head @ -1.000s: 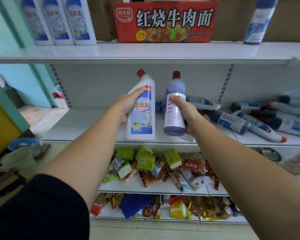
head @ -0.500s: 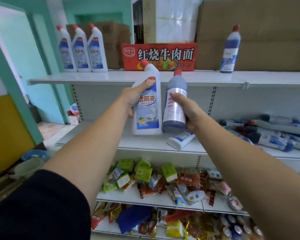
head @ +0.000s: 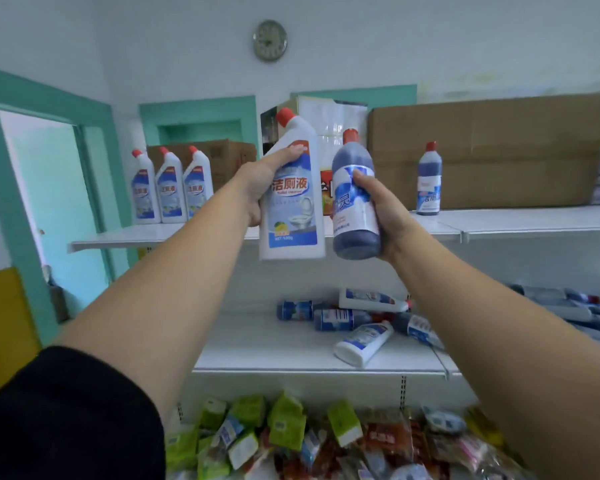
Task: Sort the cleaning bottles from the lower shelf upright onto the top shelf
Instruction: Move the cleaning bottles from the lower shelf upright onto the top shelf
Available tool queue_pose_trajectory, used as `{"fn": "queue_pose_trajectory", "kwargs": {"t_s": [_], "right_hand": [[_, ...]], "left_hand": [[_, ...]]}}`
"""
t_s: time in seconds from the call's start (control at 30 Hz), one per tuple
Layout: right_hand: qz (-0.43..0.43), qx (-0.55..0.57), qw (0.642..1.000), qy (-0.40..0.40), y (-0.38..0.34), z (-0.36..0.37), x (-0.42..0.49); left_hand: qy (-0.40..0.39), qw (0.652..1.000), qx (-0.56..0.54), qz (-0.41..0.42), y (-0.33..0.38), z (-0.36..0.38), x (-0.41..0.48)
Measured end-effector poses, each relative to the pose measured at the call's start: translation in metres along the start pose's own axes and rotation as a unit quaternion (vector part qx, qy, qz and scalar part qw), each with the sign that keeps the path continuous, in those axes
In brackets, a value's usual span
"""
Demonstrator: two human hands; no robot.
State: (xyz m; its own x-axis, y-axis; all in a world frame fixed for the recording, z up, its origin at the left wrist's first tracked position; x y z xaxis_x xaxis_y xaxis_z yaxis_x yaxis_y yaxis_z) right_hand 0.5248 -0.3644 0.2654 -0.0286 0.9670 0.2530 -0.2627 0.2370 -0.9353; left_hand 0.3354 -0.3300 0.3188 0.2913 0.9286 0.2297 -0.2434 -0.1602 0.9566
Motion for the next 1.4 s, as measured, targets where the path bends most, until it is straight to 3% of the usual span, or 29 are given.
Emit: {"fn": "queue_pose_trajectory", "kwargs": {"t_s": [0.17, 0.37, 0.53, 0.73, 0.97, 1.2, 1.4], "right_hand": [[0.011, -0.043, 0.999, -0.001, -0.010, 0.001, 0.005], [-0.062, -0.105, 0.992, 0.020, -0.004, 0.001, 0.017], [-0.029, -0.112, 0.992, 0.051, -0.008, 0.003, 0.023], [-0.088, -0.159, 0.983, 0.029, -0.003, 0.017, 0.039], [-0.113, -0.129, 0.984, 0.040, 0.014, 0.063, 0.081], [-0.082, -0.079, 0.991, 0.064, 0.039, 0.114, 0.134], [-0.094, -0.133, 0.984, 0.072, 0.060, 0.145, 0.190]], "left_hand": [[-0.020, 1.000, -0.006, 0.005, 0.004, -0.002, 0.006], [-0.021, 1.000, -0.015, 0.004, -0.005, -0.002, 0.012], [-0.036, 0.999, -0.010, 0.007, -0.007, -0.006, 0.019], [-0.012, 0.999, 0.012, 0.037, -0.006, -0.026, 0.032], [0.018, 0.995, 0.032, 0.089, 0.002, -0.086, 0.049], [0.077, 0.990, 0.016, 0.118, 0.013, -0.169, 0.067], [0.159, 0.978, 0.016, 0.134, 0.018, -0.238, 0.093]]}}
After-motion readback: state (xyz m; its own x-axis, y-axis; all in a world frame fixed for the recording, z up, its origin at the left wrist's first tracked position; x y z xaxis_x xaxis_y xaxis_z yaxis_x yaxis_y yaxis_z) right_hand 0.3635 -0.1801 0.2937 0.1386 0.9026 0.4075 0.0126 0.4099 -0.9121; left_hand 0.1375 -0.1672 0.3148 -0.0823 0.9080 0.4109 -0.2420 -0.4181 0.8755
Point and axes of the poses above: each hand's wrist, its own x-axis towards the middle knuckle, its own z-axis out of the palm, y = z × x, the point moved 1 cm from there along x, towards the middle knuckle, and after that the axes turned 9 degrees about -x, right-handed, at the moved point
